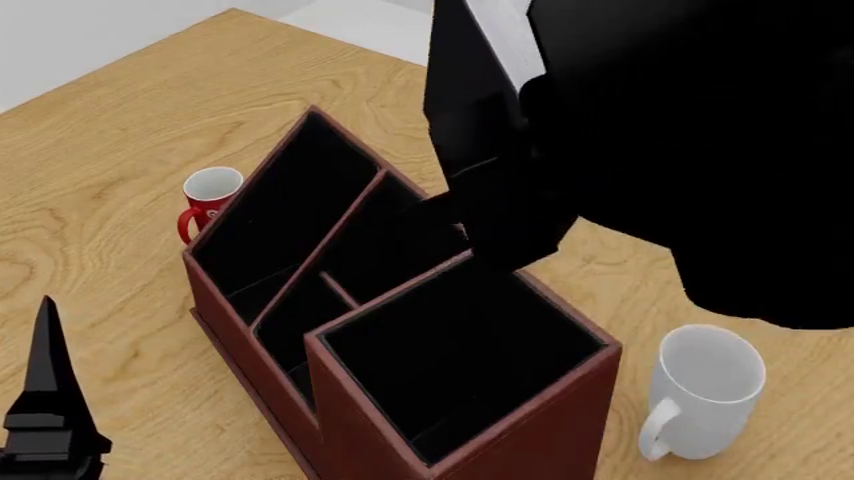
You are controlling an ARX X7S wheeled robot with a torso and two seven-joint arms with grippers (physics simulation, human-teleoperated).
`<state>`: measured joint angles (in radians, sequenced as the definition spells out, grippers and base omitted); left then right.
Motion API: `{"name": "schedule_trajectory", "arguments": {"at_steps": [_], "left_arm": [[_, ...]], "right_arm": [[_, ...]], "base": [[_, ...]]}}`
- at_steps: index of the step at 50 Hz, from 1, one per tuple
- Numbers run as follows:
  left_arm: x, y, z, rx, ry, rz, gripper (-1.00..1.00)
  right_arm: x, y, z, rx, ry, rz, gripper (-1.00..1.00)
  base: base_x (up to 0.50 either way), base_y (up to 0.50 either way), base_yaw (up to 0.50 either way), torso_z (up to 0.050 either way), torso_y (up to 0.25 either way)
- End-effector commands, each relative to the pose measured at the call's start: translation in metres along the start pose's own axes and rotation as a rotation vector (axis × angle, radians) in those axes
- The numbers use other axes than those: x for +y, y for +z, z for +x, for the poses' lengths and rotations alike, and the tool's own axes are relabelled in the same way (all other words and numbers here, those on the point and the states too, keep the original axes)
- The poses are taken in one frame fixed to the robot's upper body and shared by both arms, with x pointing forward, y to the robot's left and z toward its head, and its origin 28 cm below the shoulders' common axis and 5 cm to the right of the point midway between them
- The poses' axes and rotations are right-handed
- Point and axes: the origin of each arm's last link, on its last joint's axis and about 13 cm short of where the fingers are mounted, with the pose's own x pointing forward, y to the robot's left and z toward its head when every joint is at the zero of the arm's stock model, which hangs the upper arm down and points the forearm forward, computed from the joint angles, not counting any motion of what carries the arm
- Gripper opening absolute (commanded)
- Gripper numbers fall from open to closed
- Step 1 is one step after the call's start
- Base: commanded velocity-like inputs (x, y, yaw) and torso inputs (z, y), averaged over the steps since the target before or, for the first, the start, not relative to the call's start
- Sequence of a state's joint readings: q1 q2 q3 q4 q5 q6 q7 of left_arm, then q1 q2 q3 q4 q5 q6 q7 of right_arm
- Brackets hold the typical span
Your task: Pick up the book and place it in the right compartment of the caddy.
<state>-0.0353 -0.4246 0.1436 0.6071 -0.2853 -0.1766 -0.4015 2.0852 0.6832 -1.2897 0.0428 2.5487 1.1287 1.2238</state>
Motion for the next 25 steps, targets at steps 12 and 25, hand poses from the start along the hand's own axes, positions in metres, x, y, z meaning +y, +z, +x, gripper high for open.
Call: {"name": "schedule_trajectory", "arguments": {"at_steps": [12,25], "left_arm": [[0.0,0.001,0.0,-0.003,0.0,-0.005,1.0],[0.0,0.002,-0.001,-0.002,0.001,-0.007,1.0]], "right_arm": [[0.014,0.003,0.028,-0.004,0.001,0.007,-1.0],[0.02,-0.009,0.037,0.004,0.001,0.042,-1.0]], "base": [[0.0,0.0,0.0,0.0,0.002],[0.0,0.0,0.0,0.001,0.002]]}}
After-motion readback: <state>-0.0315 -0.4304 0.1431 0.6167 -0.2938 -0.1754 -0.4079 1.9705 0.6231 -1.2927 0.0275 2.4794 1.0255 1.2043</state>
